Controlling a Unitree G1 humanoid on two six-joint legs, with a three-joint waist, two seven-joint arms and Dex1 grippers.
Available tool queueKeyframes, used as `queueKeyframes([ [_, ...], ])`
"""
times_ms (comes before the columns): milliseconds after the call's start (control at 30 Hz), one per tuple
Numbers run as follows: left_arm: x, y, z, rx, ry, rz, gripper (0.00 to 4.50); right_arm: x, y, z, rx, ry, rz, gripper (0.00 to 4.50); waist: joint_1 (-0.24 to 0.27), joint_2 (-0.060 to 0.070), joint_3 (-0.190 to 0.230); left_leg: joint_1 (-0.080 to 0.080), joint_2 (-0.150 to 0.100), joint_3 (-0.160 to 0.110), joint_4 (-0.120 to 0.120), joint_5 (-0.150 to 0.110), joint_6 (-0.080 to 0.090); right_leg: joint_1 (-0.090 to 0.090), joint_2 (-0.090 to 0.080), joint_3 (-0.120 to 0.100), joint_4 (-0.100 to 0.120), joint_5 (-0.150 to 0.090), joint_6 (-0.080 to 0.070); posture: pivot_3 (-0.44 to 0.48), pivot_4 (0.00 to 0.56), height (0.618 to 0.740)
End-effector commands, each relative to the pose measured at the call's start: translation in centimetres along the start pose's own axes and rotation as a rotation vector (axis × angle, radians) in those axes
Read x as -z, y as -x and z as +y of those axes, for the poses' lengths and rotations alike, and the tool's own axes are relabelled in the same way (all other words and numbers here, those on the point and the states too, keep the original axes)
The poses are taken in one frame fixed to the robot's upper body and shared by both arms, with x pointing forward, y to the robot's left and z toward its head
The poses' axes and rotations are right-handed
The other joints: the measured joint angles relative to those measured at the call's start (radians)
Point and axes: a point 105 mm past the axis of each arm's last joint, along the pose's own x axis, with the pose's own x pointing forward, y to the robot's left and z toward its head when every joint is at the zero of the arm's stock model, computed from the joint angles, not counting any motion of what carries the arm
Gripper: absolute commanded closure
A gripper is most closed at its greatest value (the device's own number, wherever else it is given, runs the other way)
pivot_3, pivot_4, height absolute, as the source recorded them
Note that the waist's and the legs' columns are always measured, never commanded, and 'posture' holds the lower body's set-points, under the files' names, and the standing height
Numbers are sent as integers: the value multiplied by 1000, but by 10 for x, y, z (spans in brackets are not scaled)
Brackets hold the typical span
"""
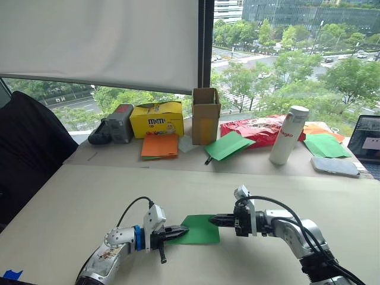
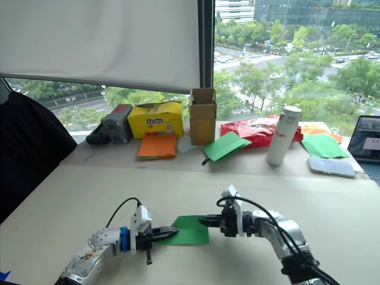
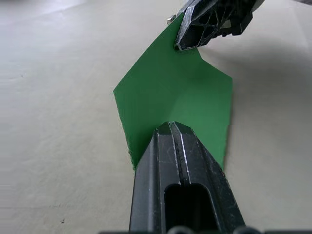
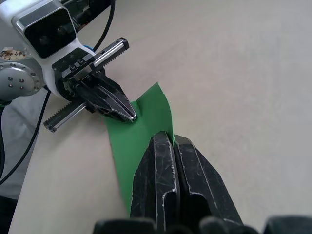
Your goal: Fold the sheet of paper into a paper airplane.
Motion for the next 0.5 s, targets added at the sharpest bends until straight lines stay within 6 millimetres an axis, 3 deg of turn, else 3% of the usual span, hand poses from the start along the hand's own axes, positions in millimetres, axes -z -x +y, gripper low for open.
queueKeyframes([
  [33,-12,19,17,-55,-1,54,4500,-23,5,-5,69,33,-132,4482,-8,-4,5,0,1,-1,0,0,0,0,0,0,1,0,0,0,150,656],
  [133,-35,16,24,-73,-40,74,4500,-24,7,-11,124,16,-167,4482,-7,-8,9,0,1,-4,-1,0,0,-1,2,-1,2,0,0,0,150,656],
  [500,-47,-11,21,-80,26,52,4500,-19,6,-16,214,17,-184,4482,-4,-7,9,-1,-2,-4,-1,0,0,-1,-2,-1,-4,1,0,0,150,656],
])
